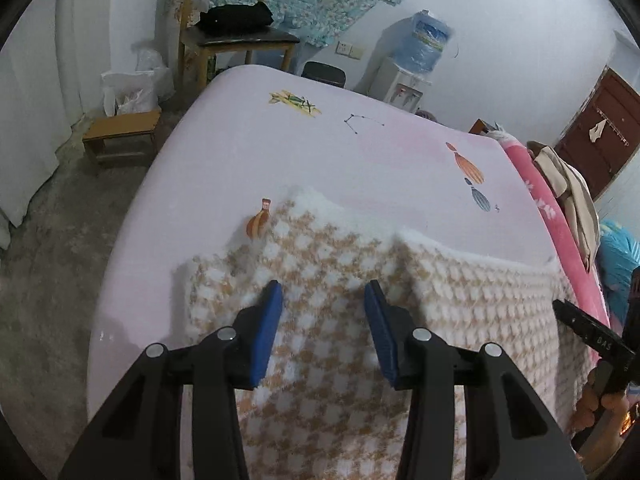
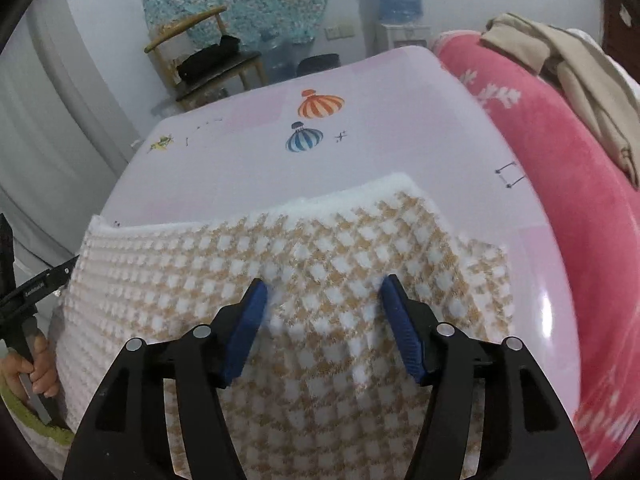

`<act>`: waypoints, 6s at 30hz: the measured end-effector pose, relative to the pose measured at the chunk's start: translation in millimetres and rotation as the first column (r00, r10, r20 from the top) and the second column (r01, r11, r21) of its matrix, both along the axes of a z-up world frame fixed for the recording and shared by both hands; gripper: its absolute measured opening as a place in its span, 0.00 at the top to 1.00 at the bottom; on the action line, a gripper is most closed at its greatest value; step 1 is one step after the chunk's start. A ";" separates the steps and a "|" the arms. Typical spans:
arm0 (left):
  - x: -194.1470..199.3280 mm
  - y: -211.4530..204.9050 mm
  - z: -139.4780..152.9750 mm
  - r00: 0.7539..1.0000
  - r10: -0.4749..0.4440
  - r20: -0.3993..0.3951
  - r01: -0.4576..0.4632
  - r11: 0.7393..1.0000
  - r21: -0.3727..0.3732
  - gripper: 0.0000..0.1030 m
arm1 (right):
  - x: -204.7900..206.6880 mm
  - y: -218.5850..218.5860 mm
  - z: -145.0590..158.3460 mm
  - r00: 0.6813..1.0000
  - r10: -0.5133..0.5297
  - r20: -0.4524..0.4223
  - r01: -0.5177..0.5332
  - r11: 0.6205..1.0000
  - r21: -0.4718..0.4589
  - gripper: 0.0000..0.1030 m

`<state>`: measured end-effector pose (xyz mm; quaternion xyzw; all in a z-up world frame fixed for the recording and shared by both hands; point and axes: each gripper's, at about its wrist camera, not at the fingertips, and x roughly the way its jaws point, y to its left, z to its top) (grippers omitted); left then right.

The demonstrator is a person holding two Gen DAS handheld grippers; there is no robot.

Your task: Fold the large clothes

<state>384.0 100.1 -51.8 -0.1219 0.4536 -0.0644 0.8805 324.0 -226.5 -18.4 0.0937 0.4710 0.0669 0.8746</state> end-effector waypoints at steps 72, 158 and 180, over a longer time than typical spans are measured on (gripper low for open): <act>-314.3 -90.0 129.1 0.916 -0.103 0.387 -0.029 0.947 0.319 0.05 | -330.9 61.9 136.2 0.881 -0.072 0.468 0.201 0.951 -0.234 0.08; -259.4 -94.6 41.8 0.996 -0.019 -0.086 0.043 0.958 0.284 0.05 | -263.9 68.5 53.6 0.997 -0.080 0.003 0.079 0.980 -0.185 0.08; -260.8 -90.7 42.4 0.996 -0.011 -0.084 0.035 0.957 0.287 0.05 | -264.2 72.0 54.0 0.997 -0.081 0.002 0.080 0.979 -0.188 0.08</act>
